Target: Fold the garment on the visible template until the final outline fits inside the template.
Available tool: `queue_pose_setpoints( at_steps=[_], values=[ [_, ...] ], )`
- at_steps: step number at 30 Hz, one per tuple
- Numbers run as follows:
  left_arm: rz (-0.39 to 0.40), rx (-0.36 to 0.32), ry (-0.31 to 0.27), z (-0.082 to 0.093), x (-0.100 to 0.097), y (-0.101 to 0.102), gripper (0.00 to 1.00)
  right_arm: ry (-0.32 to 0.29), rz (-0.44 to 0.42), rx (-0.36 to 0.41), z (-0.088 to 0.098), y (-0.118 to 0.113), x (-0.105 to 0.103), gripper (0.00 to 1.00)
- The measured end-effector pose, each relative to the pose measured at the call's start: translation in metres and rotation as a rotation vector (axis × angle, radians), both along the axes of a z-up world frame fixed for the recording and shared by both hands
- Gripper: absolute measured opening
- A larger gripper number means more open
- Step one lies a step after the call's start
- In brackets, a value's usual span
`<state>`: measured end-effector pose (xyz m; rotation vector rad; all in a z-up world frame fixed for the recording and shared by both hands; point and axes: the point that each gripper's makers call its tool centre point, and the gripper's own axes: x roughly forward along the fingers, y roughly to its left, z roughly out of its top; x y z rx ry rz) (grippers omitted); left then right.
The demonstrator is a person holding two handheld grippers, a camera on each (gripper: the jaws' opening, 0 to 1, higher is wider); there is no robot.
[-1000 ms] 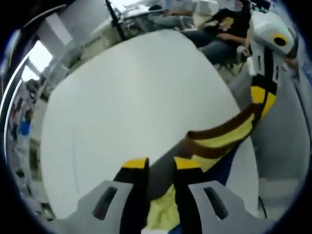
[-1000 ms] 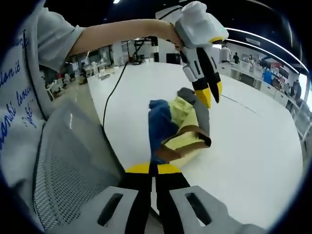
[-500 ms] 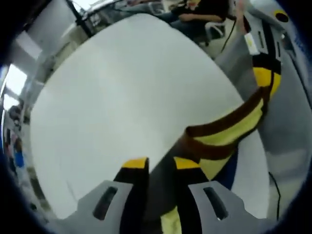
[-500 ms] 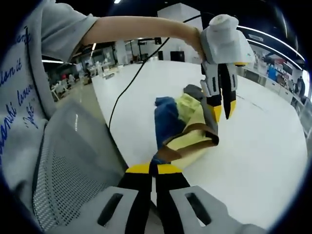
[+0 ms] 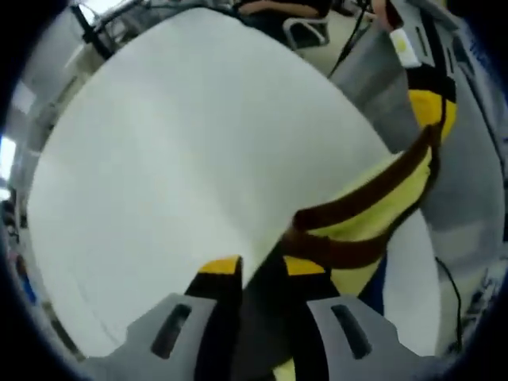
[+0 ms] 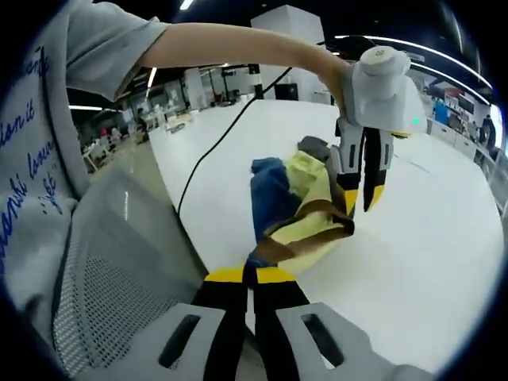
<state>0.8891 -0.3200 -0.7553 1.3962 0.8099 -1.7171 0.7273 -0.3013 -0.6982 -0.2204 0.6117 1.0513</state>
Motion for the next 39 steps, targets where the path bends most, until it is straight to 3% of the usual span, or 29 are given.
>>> queue_pose_setpoints(
  at_steps=[2,18,25,28,30,34,39],
  values=[
    [-0.009,0.040,0.014,-0.004,-0.001,0.007,0.14,0.003,-0.001,0.001,-0.001,-0.001,0.000,0.02],
    [-0.004,0.097,0.025,-0.009,-0.008,0.016,0.00,0.019,-0.009,0.008,-0.002,0.001,-0.001,0.02],
    [0.027,0.097,0.030,-0.007,-0.009,0.018,0.00,0.021,-0.012,0.004,-0.002,0.001,-0.001,0.02],
    [0.114,0.096,0.026,-0.005,-0.007,0.018,0.00,0.020,-0.016,0.004,-0.002,0.001,-0.001,0.02],
    [0.103,0.094,0.023,-0.005,-0.006,0.018,0.00,0.020,-0.019,0.003,-0.002,0.000,-0.001,0.02],
    [0.126,0.063,-0.027,0.001,0.003,0.016,0.00,0.019,-0.028,0.000,-0.001,-0.002,0.001,0.02],
    [0.154,0.048,-0.043,0.012,0.008,0.021,0.00,0.018,-0.056,0.000,0.000,-0.009,0.005,0.02]
  ],
)
